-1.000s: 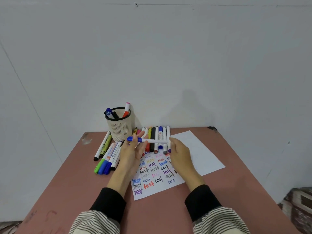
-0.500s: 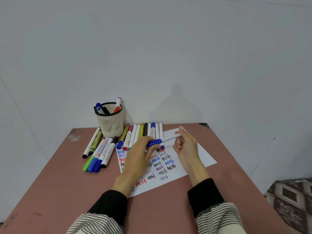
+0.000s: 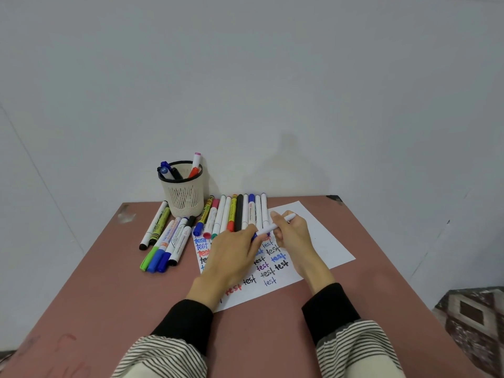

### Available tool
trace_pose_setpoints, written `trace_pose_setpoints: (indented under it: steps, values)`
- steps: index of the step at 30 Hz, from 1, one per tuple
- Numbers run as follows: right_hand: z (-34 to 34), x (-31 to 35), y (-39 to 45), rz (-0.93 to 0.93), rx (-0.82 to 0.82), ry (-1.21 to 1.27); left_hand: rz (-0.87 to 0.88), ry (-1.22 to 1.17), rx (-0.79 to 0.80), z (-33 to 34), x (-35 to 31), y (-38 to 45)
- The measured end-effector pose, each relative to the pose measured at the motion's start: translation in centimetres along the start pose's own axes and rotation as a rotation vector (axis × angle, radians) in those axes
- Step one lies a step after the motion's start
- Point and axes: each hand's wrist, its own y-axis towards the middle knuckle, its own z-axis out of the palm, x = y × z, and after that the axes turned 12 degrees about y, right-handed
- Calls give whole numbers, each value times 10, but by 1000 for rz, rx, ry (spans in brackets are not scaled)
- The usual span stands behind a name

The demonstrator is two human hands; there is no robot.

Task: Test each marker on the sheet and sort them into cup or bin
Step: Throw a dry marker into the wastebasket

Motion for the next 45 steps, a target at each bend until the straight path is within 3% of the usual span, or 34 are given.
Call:
trace_pose_setpoints:
  steps: [11, 16, 23, 32, 45]
  values:
    - [-3, 5, -6, -40, 20, -18, 5, -73, -8, -3, -1, -6]
    - [-3, 4, -7, 54, 38, -99, -5, -200, 47, -3, 0, -6]
    - [-27, 7, -1, 42, -54, 257, -316, -567, -52, -8, 12, -11]
    - [-36, -7, -23, -150, 90, -332, -444, -605, -127, -17, 7, -23]
    - [-35, -19, -28, -147, 7, -514, -440, -532, 10, -16, 7, -26]
